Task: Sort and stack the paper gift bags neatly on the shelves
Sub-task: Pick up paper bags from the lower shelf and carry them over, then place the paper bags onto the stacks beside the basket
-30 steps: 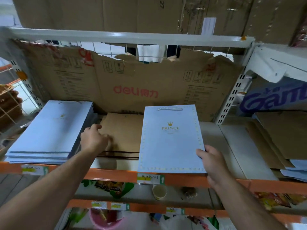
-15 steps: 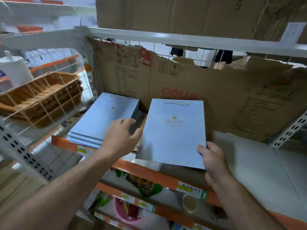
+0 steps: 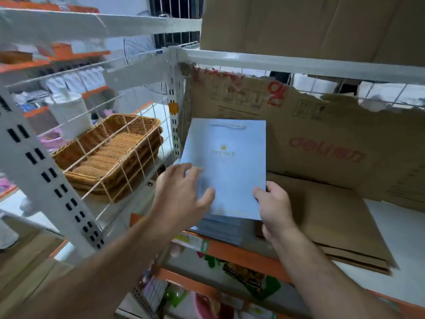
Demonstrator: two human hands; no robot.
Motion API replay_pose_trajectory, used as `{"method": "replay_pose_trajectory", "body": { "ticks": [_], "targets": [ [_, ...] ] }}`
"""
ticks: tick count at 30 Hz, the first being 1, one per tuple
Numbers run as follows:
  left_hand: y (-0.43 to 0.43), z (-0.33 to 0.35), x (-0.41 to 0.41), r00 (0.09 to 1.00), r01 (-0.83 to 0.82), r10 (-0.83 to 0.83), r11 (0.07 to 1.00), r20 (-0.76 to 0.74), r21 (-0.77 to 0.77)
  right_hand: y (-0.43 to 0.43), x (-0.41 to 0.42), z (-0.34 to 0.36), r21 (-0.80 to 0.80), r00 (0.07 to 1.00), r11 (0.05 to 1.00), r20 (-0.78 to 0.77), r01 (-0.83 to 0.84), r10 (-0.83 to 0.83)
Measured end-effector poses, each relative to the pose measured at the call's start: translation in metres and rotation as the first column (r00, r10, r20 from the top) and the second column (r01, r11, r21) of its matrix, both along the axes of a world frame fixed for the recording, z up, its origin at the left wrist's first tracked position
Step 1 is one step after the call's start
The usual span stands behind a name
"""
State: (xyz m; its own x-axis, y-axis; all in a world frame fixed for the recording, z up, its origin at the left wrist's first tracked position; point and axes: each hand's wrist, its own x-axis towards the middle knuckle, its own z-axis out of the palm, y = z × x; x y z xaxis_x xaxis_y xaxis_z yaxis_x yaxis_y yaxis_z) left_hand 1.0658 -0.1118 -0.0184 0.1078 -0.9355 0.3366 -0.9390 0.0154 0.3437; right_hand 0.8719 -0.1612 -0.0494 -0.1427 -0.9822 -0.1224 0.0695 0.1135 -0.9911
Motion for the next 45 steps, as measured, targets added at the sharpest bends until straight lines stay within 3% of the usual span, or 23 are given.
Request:
{"method": "replay_pose_trajectory", "body": {
  "ticks": [6,12,16,19,21,27,32,35,45],
  "targets": [
    [-0.007,-0.008,0.029,0.999,0.028,-0.027,0.997,-0.026,0.07,-0.014,0.041,-0.018,0.135,0.998,0.991,-0.062,0.017,-0.009],
    [-0.008,-0.019,0.04,0.997,0.075,-0.078,0.983,0.016,0.168,-0.017,0.052,-0.024,0.146,0.94,0.982,-0.334,0.122,-0.067],
    [-0.009,-0.022,0.044,0.994,0.102,-0.109,0.978,0.03,0.182,-0.014,0.046,-0.019,0.088,0.713,0.986,-0.7,0.142,-0.04],
    [-0.011,-0.025,0.043,0.992,0.117,-0.125,0.973,0.027,0.2,-0.01,0.043,-0.018,0.12,0.547,0.982,-0.837,0.144,0.022],
    [-0.012,-0.028,0.04,0.99,0.129,-0.138,0.97,0.028,0.204,-0.004,0.042,-0.019,0.12,0.517,0.984,-0.855,0.131,0.035],
    [-0.02,-0.04,0.011,0.98,0.18,-0.193,0.959,0.038,0.221,0.028,0.026,-0.016,0.035,0.557,0.994,-0.83,0.105,-0.029],
    [-0.017,-0.046,-0.041,0.938,0.322,-0.341,0.924,0.06,0.207,0.056,-0.021,-0.019,0.004,0.35,1.0,-0.937,0.028,-0.006],
    [-0.015,-0.045,-0.077,0.898,0.41,-0.436,0.88,0.062,0.24,0.077,-0.056,-0.018,0.045,0.28,0.999,-0.959,0.03,0.034],
    [0.025,-0.029,-0.219,0.8,0.551,-0.586,0.802,0.13,0.23,0.148,-0.194,-0.004,0.022,0.241,0.991,-0.971,0.134,-0.011]
  ]
}}
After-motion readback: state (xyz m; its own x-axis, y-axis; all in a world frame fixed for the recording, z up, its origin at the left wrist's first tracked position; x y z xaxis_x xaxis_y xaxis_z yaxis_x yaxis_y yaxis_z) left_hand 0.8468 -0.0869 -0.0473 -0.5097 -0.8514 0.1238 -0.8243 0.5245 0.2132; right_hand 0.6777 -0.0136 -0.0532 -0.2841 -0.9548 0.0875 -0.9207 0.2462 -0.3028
